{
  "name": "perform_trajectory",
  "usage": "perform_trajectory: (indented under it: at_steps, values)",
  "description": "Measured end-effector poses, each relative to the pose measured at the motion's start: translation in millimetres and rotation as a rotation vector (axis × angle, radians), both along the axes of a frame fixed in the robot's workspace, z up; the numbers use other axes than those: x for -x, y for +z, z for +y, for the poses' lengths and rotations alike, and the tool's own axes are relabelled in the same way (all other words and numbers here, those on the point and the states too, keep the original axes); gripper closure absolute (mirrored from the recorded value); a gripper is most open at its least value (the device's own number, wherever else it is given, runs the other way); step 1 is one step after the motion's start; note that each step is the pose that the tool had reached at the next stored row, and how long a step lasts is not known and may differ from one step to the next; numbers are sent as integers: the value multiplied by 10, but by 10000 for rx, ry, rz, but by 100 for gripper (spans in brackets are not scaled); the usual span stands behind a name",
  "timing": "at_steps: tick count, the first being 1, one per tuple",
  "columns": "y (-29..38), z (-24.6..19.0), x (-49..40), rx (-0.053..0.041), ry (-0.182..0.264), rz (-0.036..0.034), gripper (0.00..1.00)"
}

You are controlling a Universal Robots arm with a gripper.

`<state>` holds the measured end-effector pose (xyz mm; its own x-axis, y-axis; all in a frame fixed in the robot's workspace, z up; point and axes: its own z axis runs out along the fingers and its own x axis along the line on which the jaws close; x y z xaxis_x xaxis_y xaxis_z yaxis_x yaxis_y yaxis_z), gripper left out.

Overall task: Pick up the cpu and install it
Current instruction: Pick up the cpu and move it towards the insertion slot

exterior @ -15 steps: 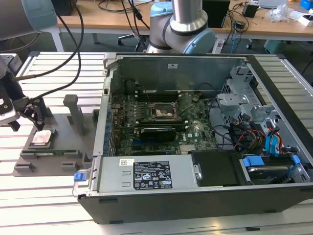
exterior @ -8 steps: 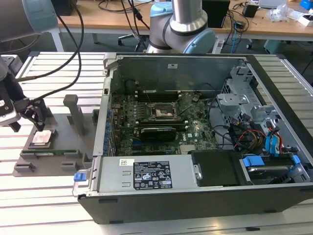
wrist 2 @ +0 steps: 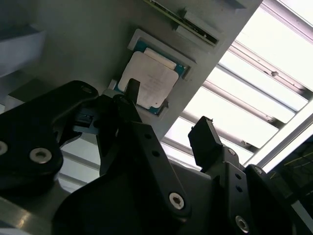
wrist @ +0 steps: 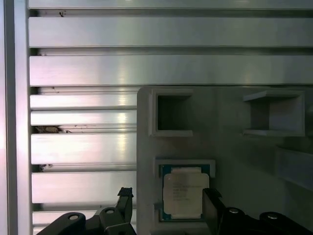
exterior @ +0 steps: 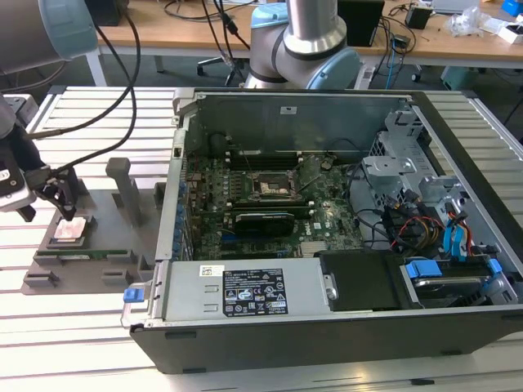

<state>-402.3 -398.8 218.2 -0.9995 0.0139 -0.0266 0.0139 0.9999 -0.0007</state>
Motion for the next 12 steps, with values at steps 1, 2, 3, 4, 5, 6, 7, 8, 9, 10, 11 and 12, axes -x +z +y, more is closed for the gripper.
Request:
perform_trajectory:
  at_steps: [1, 2, 3, 4, 5, 6, 7, 8, 9, 10, 11, 12]
  values:
    - [-10, 0, 0, -1, 0, 0, 32]
    - [-18, 0, 0, 0, 0, 0, 32]
    - [-25, 0, 0, 0, 0, 0, 32]
    - [-31, 0, 0, -1, 0, 0, 32]
    - [-35, 0, 0, -1, -1, 0, 32]
    - [-42, 0, 0, 0, 0, -1, 32]
    - [-47, 0, 0, -1, -1, -1, 32]
    - [-54, 0, 0, 0, 0, 0, 32]
    - [-58, 0, 0, 0, 0, 0, 32]
    - [-63, 0, 0, 0, 0, 0, 32]
    - [-74, 0, 0, -1, 0, 0, 32]
    - [-79, 0, 0, 0, 0, 0, 32]
